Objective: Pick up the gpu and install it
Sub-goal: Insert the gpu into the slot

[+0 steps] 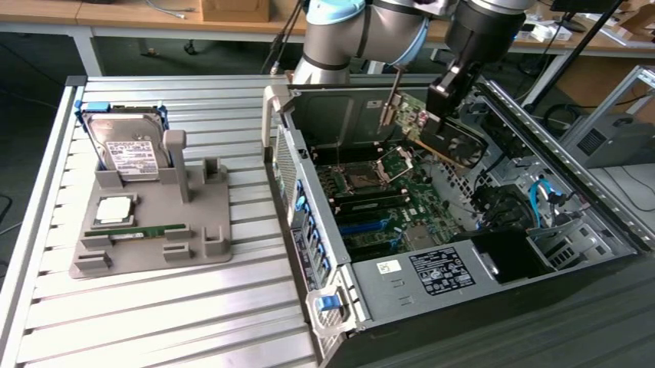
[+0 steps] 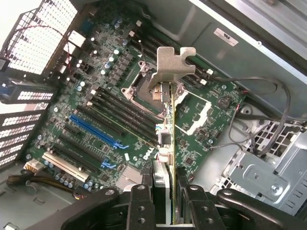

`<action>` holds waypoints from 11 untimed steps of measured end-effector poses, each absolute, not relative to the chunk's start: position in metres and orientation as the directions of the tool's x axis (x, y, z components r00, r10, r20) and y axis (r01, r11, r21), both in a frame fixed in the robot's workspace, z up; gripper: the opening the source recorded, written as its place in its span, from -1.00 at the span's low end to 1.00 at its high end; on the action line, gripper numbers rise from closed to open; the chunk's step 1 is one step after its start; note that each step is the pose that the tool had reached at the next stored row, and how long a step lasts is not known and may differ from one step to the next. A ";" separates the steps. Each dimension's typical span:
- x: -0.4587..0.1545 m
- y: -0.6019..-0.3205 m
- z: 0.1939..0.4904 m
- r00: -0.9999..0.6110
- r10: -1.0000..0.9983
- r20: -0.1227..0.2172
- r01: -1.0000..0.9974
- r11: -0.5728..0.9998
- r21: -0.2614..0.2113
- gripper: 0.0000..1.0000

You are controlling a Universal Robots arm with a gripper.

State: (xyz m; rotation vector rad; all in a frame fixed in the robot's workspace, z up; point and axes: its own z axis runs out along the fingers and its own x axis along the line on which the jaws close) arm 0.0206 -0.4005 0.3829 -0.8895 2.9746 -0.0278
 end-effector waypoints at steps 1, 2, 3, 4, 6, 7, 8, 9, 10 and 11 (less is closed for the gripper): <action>0.021 -0.401 0.383 -0.830 -0.556 -0.030 -0.556 0.831 -0.028 -0.40; 0.021 -0.401 0.383 -0.824 -0.566 -0.030 -0.566 0.824 -0.028 -0.40; 0.021 -0.401 0.383 -0.817 -0.576 -0.030 -0.576 0.817 -0.028 -0.40; 0.021 -0.401 0.383 -0.809 -0.588 -0.030 -0.587 0.809 -0.028 -0.40; 0.021 -0.401 0.383 -0.801 -0.598 -0.030 -0.597 0.801 -0.028 -0.40; 0.021 -0.401 0.383 -0.797 -0.604 -0.030 -0.603 0.797 -0.028 -0.40; 0.021 -0.401 0.383 -0.793 -0.608 -0.030 -0.607 0.794 -0.028 -0.40; 0.021 -0.401 0.383 -0.790 -0.613 -0.030 -0.612 0.790 -0.028 -0.40; 0.021 -0.401 0.383 -0.787 -0.617 -0.030 -0.616 0.787 -0.028 -0.40; 0.021 -0.401 0.383 -0.783 -0.621 -0.030 -0.621 0.784 -0.028 -0.40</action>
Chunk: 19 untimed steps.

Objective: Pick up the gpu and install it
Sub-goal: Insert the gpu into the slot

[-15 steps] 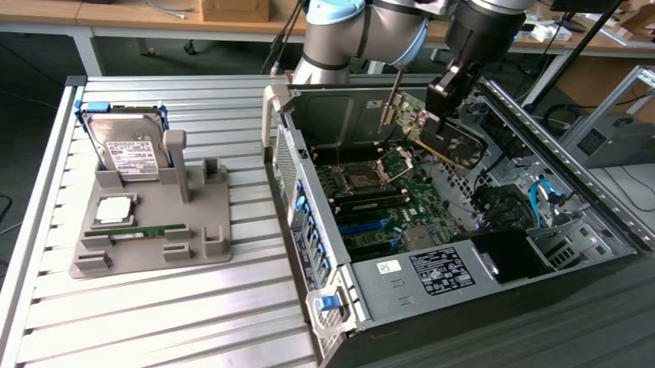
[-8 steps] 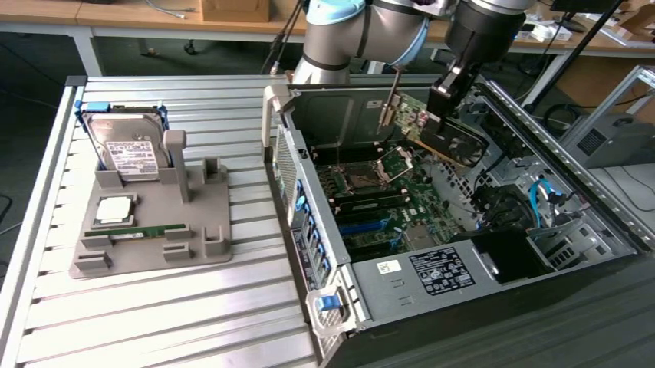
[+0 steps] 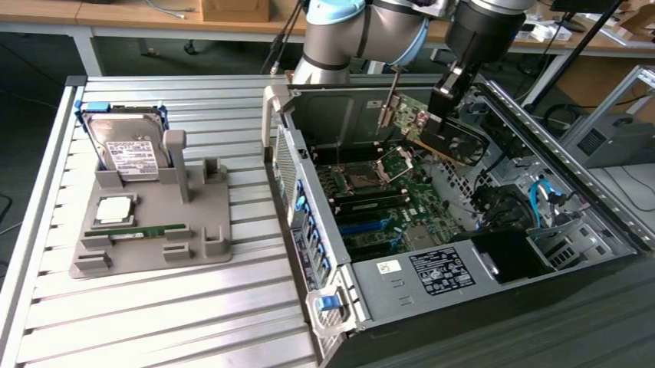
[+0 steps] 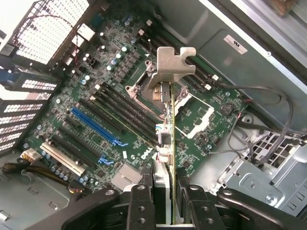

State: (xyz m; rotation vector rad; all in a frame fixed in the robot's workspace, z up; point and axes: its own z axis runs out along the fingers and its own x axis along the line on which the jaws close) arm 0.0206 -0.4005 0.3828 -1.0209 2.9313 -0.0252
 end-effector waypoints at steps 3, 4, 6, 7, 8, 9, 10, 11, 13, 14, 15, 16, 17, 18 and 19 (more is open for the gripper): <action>0.021 -0.401 0.383 -0.771 -0.636 -0.030 -0.635 0.772 -0.028 -0.40; 0.021 -0.401 0.383 -0.767 -0.641 -0.030 -0.641 0.767 -0.028 -0.40; 0.021 -0.401 0.383 -0.760 -0.649 -0.030 -0.649 0.761 -0.028 -0.40; 0.021 -0.401 0.383 -0.757 -0.653 -0.030 -0.652 0.757 -0.028 -0.40; 0.021 -0.401 0.383 -0.753 -0.657 -0.030 -0.656 0.754 -0.028 -0.40; 0.021 -0.401 0.383 -0.750 -0.660 -0.030 -0.660 0.751 -0.028 -0.40; 0.021 -0.401 0.383 -0.747 -0.665 -0.030 -0.664 0.747 -0.028 -0.40; 0.021 -0.401 0.383 -0.743 -0.669 -0.030 -0.668 0.744 -0.028 -0.40; 0.021 -0.401 0.383 -0.736 -0.676 -0.030 -0.675 0.737 -0.028 -0.40; 0.021 -0.401 0.383 -0.733 -0.680 -0.030 -0.679 0.734 -0.028 -0.40; 0.021 -0.401 0.383 -0.729 -0.684 -0.030 -0.683 0.730 -0.028 -0.40; 0.021 -0.401 0.383 -0.724 -0.689 -0.030 -0.689 0.724 -0.028 -0.40; 0.021 -0.401 0.382 -0.720 -0.693 -0.030 -0.692 0.721 -0.028 -0.40; 0.021 -0.401 0.382 -0.717 -0.696 -0.030 -0.696 0.718 -0.028 -0.40; 0.021 -0.401 0.382 -0.714 -0.700 -0.030 -0.699 0.714 -0.028 -0.40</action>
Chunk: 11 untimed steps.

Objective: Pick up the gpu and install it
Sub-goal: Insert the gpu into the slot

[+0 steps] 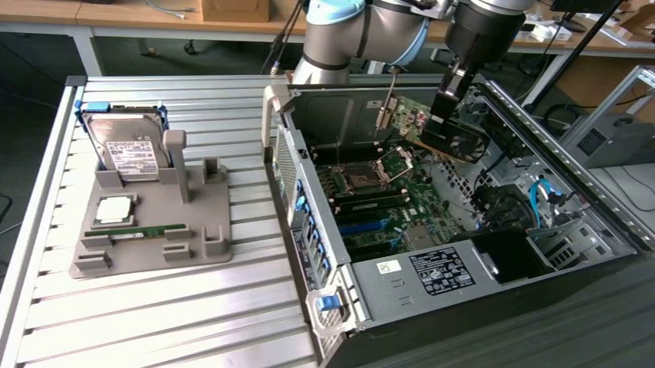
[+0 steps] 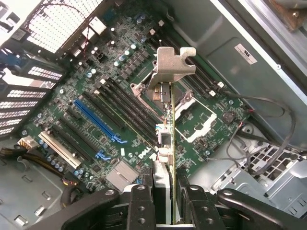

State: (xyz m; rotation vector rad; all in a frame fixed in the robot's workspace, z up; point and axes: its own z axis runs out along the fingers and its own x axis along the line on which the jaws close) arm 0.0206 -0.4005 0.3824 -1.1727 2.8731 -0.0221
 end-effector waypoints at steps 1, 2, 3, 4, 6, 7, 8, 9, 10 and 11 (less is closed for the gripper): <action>0.021 -0.401 0.382 -0.710 -0.703 -0.030 -0.703 0.711 -0.028 -0.40; 0.021 -0.401 0.382 -0.707 -0.707 -0.030 -0.706 0.707 -0.028 -0.40; 0.021 -0.401 0.382 -0.704 -0.710 -0.030 -0.710 0.704 -0.028 -0.40; 0.021 -0.401 0.382 -0.700 -0.713 -0.030 -0.713 0.701 -0.028 -0.40; 0.021 -0.401 0.382 -0.693 -0.720 -0.030 -0.720 0.694 -0.028 -0.40; 0.021 -0.401 0.382 -0.690 -0.724 -0.030 -0.723 0.690 -0.028 -0.40; 0.021 -0.401 0.382 -0.686 -0.727 -0.030 -0.726 0.687 -0.028 -0.40; 0.021 -0.401 0.382 -0.682 -0.731 -0.030 -0.730 0.683 -0.028 -0.40; 0.021 -0.401 0.382 -0.678 -0.734 -0.030 -0.734 0.679 -0.028 -0.40; 0.021 -0.401 0.382 -0.675 -0.737 -0.030 -0.737 0.676 -0.028 -0.40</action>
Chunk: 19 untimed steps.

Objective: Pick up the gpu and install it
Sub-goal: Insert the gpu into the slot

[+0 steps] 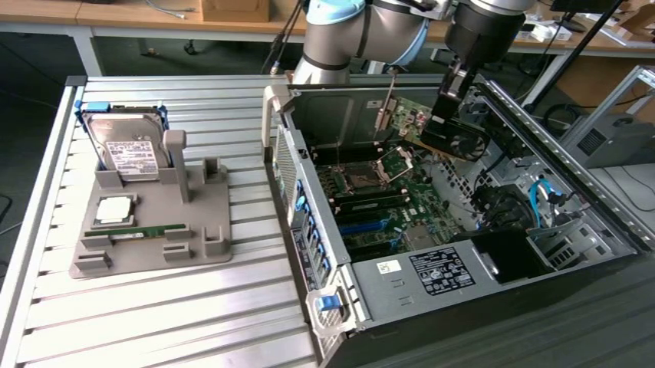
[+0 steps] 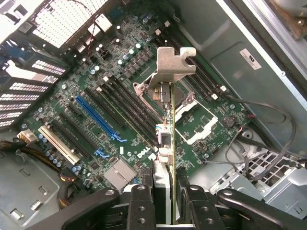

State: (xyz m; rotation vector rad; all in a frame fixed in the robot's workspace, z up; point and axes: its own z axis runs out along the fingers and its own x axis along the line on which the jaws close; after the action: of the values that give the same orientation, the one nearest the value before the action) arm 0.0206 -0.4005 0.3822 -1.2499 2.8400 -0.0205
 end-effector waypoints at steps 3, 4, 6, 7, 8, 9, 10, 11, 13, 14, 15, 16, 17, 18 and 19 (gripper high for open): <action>0.021 -0.401 0.382 -0.662 -0.749 -0.030 -0.749 0.663 -0.028 -0.40; 0.021 -0.401 0.382 -0.656 -0.754 -0.030 -0.754 0.657 -0.028 -0.40; 0.021 -0.401 0.382 -0.648 -0.761 -0.030 -0.761 0.649 -0.028 -0.40; 0.021 -0.401 0.382 -0.644 -0.765 -0.030 -0.764 0.644 -0.028 -0.40; 0.021 -0.401 0.382 -0.639 -0.768 -0.030 -0.768 0.640 -0.028 -0.40; 0.021 -0.401 0.382 -0.636 -0.771 -0.030 -0.771 0.636 -0.028 -0.40; 0.021 -0.401 0.382 -0.632 -0.775 -0.030 -0.774 0.632 -0.028 -0.40; 0.021 -0.401 0.382 -0.627 -0.778 -0.030 -0.778 0.628 -0.028 -0.40; 0.021 -0.401 0.382 -0.619 -0.785 -0.030 -0.784 0.620 -0.028 -0.40; 0.021 -0.401 0.382 -0.614 -0.789 -0.030 -0.788 0.615 -0.028 -0.40; 0.021 -0.401 0.382 -0.609 -0.792 -0.030 -0.792 0.610 -0.028 -0.40; 0.021 -0.401 0.382 -0.604 -0.796 -0.030 -0.796 0.605 -0.028 -0.40; 0.021 -0.401 0.382 -0.600 -0.800 -0.030 -0.799 0.600 -0.028 -0.40; 0.021 -0.401 0.382 -0.596 -0.803 -0.030 -0.802 0.596 -0.028 -0.40; 0.021 -0.401 0.382 -0.591 -0.806 -0.030 -0.806 0.592 -0.028 -0.40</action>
State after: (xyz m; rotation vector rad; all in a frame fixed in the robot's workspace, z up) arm 0.0206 -0.4005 0.3818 -1.4015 2.7676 -0.0173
